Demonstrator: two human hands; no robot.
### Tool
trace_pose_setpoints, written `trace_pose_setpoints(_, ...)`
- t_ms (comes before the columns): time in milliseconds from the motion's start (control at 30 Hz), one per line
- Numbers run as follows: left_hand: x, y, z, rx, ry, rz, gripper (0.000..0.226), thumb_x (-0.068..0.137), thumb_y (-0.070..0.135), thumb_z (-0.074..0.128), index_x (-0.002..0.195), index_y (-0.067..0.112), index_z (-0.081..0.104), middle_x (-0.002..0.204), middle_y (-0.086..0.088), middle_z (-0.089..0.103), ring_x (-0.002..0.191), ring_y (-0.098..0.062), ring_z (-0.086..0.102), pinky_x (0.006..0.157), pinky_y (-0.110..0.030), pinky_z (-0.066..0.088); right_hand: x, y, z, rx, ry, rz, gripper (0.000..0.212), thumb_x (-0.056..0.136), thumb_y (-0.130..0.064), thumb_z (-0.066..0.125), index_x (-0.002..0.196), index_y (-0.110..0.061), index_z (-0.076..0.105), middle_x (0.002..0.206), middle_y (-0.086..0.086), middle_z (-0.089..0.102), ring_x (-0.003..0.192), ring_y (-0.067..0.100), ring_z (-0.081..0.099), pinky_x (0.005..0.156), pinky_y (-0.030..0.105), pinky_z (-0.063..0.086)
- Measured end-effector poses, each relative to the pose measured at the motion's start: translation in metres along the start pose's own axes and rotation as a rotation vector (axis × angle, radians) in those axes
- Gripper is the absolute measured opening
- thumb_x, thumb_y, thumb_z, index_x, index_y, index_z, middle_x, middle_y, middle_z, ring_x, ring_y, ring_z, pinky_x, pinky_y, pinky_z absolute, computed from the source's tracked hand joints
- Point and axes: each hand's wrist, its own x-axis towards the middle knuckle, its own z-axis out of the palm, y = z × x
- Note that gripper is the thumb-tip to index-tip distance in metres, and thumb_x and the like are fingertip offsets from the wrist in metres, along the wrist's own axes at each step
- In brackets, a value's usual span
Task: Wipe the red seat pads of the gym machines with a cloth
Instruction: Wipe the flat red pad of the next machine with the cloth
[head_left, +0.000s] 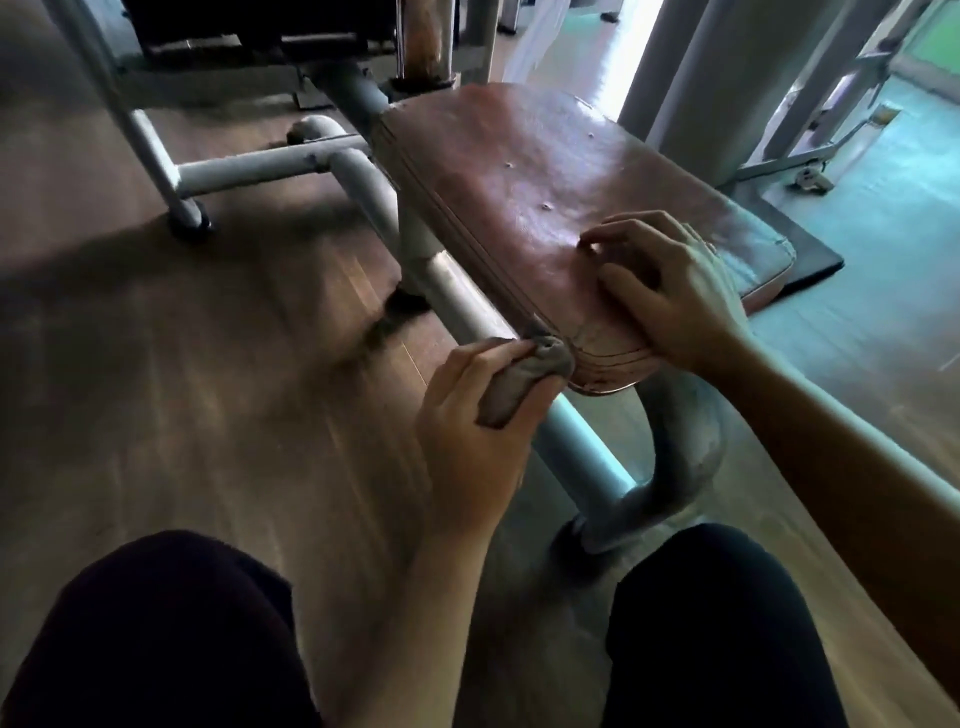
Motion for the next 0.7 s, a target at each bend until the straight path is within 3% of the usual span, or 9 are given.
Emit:
trace_pose_setpoints(100,0.002,0.000,0.008,0.011,0.047,-0.005,0.023,0.081,0.016,0.087,0.100,0.007,0.077,0.105,-0.001,0.074,0.101,-0.014,0.068,0.092,-0.032,0.054,0.000,0.002,0.001,0.004,0.019,-0.010,0.042,0.088,-0.050,0.047,0.124,-0.040,0.064,0.133,-0.014,0.059,0.126,0.018,0.054,0.105,0.051,0.042)
trace_pose_setpoints(233,0.020,-0.012,0.008,-0.023,0.134,-0.151,0.022,0.082,0.017,0.084,0.101,0.011,0.076,0.103,0.001,0.072,0.100,-0.012,0.066,0.092,-0.036,0.053,0.001,0.000,0.002,0.013,0.024,-0.007,0.041,0.088,-0.049,0.047,0.123,-0.040,0.065,0.132,-0.013,0.059,0.126,0.018,0.053,0.106,0.050,0.042)
trace_pose_setpoints(333,0.008,-0.003,0.013,-0.020,0.095,-0.076,0.021,0.082,0.018,0.084,0.099,0.010,0.076,0.105,0.003,0.072,0.101,-0.011,0.066,0.093,-0.032,0.052,0.000,-0.002,0.002,0.030,0.038,-0.002,0.039,0.087,-0.048,0.048,0.121,-0.039,0.065,0.129,-0.013,0.061,0.124,0.019,0.055,0.104,0.051,0.043)
trace_pose_setpoints(500,0.003,-0.012,0.016,-0.027,0.067,0.004,0.021,0.087,0.026,0.082,0.097,0.009,0.076,0.105,0.000,0.073,0.100,-0.022,0.068,0.086,-0.045,0.055,-0.002,-0.005,-0.001,0.021,0.025,0.007,0.040,0.086,-0.048,0.047,0.122,-0.040,0.065,0.131,-0.012,0.060,0.125,0.020,0.054,0.105,0.051,0.042)
trace_pose_setpoints(700,-0.001,0.000,0.017,-0.079,0.045,-0.036,0.020,0.087,0.024,0.082,0.097,0.009,0.074,0.105,0.000,0.072,0.101,-0.020,0.068,0.086,-0.044,0.055,-0.003,-0.010,-0.004,0.008,0.026,0.020,0.040,0.087,-0.049,0.046,0.121,-0.040,0.065,0.130,-0.014,0.060,0.124,0.019,0.054,0.104,0.049,0.043)
